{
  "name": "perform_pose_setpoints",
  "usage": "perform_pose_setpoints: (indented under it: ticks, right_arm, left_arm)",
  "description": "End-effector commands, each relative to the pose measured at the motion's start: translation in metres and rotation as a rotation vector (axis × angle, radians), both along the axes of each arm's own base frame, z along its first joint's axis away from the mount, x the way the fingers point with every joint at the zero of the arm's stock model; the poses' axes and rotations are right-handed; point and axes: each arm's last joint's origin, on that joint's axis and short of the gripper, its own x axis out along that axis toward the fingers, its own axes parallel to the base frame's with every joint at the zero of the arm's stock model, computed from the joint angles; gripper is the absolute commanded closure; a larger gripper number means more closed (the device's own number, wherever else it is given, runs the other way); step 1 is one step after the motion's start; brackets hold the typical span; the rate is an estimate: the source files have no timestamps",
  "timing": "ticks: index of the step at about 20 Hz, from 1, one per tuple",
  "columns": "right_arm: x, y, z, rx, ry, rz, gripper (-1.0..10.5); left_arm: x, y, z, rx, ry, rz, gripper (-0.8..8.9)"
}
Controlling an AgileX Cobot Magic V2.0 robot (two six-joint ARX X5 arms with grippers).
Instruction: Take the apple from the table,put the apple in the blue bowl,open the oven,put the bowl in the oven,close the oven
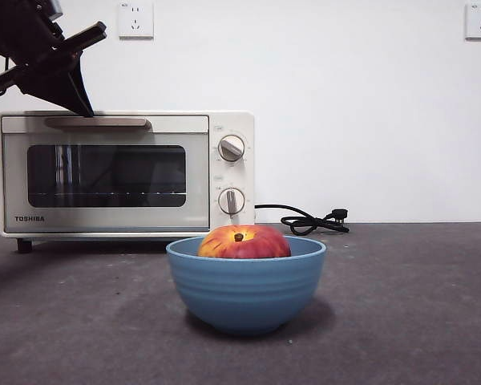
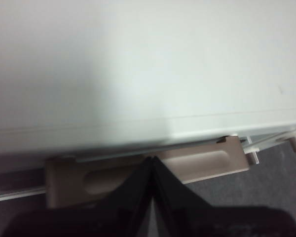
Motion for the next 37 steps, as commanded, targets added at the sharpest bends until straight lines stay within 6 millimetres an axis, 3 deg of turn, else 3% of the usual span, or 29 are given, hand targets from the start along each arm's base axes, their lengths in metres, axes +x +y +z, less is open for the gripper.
perform_pose_setpoints:
  ticks: [1, 22, 30, 37]
  right_arm:
    - [0.0, -0.002, -0.001, -0.027, 0.0, -0.034, 9.5]
    - [0.001, -0.002, -0.001, -0.026, -0.005, -0.071, 9.5]
    - [0.001, -0.002, -0.001, -0.028, -0.006, -0.069, 9.5]
    - [0.001, -0.003, -0.001, -0.038, -0.02, -0.085, 9.5]
  left_arm:
    - [-0.001, -0.001, -0.022, 0.04, 0.122, -0.025, 8.19]
    - [-0.02, -0.013, -0.031, 0.133, 0.26, -0.107, 8.2]
    - [-0.048, -0.014, -0.043, 0.152, 0.186, -0.094, 8.19]
    - [-0.081, -0.01, -0.079, 0.092, 0.164, -0.014, 8.19]
